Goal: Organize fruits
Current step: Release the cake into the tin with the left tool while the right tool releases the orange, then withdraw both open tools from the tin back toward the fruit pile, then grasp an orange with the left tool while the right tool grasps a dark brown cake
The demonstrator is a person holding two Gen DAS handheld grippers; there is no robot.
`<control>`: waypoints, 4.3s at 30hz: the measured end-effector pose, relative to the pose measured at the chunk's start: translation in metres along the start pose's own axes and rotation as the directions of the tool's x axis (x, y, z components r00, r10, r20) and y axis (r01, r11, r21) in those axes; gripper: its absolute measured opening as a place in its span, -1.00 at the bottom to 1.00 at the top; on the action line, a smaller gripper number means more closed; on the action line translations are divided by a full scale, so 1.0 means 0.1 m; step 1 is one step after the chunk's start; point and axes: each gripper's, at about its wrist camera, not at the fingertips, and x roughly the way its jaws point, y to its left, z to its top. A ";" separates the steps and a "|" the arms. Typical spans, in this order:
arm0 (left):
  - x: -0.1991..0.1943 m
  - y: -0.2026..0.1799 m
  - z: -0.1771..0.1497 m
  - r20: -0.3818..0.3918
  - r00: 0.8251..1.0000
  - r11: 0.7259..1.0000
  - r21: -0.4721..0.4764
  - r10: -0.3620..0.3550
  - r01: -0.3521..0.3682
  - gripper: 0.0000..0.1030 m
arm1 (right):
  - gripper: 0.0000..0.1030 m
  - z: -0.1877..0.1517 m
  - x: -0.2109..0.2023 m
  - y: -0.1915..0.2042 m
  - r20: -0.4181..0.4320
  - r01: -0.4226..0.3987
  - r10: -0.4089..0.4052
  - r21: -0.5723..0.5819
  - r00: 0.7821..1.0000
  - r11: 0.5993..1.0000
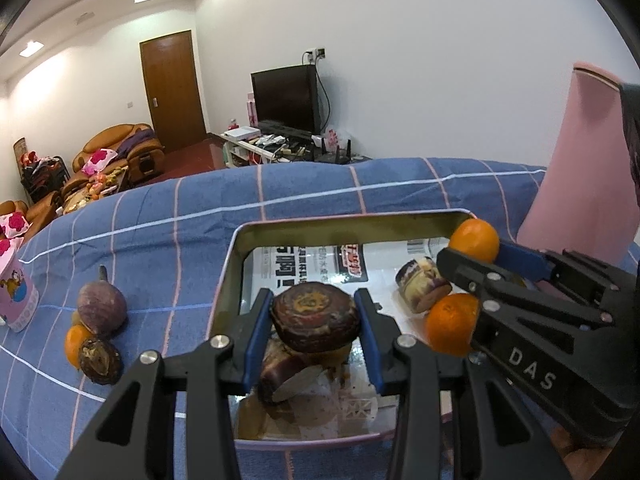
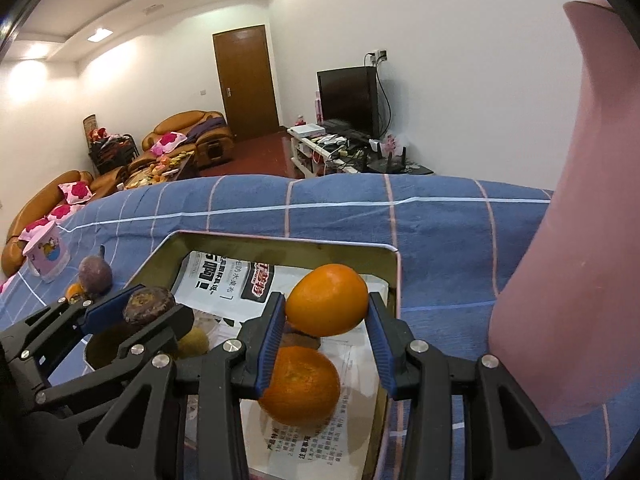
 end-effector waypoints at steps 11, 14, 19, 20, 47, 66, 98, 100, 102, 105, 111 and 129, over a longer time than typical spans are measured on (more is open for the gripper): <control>-0.30 -0.05 -0.06 0.160 0.986 0.998 0.046 0.040 -0.048 1.00 | 0.06 -0.01 -0.14 -0.04 0.081 -0.116 0.111 0.061 0.991 0.991; -0.35 -0.10 -0.08 0.188 0.980 0.993 0.088 0.060 -0.078 1.00 | 0.43 -0.01 -0.28 0.03 0.161 -0.047 0.043 0.022 0.986 0.999; -0.36 0.05 -0.06 0.184 0.980 0.996 0.027 0.080 -0.086 1.00 | 0.49 -0.01 -0.45 -0.05 0.241 0.033 -0.054 0.090 0.969 0.995; -0.36 0.09 -0.06 0.184 0.979 0.996 0.011 0.089 -0.093 1.00 | 0.49 -0.01 -0.47 -0.07 0.248 0.051 -0.076 0.104 0.966 0.993; -0.52 0.66 -0.30 0.169 0.966 0.980 -0.083 0.194 -0.182 1.00 | 0.49 -0.28 -0.78 0.16 0.328 0.125 -0.172 0.160 0.929 0.979; -0.64 1.22 -0.43 0.152 0.956 0.967 -0.090 0.250 -0.238 1.00 | 0.49 -0.37 -0.78 0.68 0.298 0.090 -0.141 0.177 0.944 0.980; -0.25 2.96 -0.53 -0.161 0.843 0.802 -0.258 0.514 -0.539 1.00 | 0.05 -0.21 0.15 2.24 -0.033 -0.187 0.185 -0.066 0.982 0.980; -0.22 2.98 -0.54 -0.174 0.846 0.806 -0.259 0.504 -0.533 1.00 | 0.01 -0.21 0.29 2.29 -0.101 -0.241 0.235 -0.052 0.967 0.969; -0.20 2.97 -0.53 -0.179 0.852 0.812 -0.259 0.491 -0.523 1.00 | 0.01 -0.21 0.42 2.33 -0.158 -0.280 0.271 -0.036 0.949 0.959; -0.20 2.96 -0.53 -0.175 0.862 0.824 -0.252 0.476 -0.507 1.00 | 0.01 -0.22 0.59 2.36 -0.213 -0.315 0.309 0.004 0.927 0.949; -0.18 2.93 -0.53 -0.180 0.881 0.845 -0.256 0.437 -0.471 1.00 | -0.21 -0.22 0.71 2.38 -0.242 -0.370 0.374 0.064 0.895 0.927; -0.18 2.38 -0.41 -0.053 0.998 0.986 -0.160 0.039 -0.047 0.82 | -0.22 -0.30 -0.37 1.91 0.042 -0.266 0.268 -0.037 0.963 0.963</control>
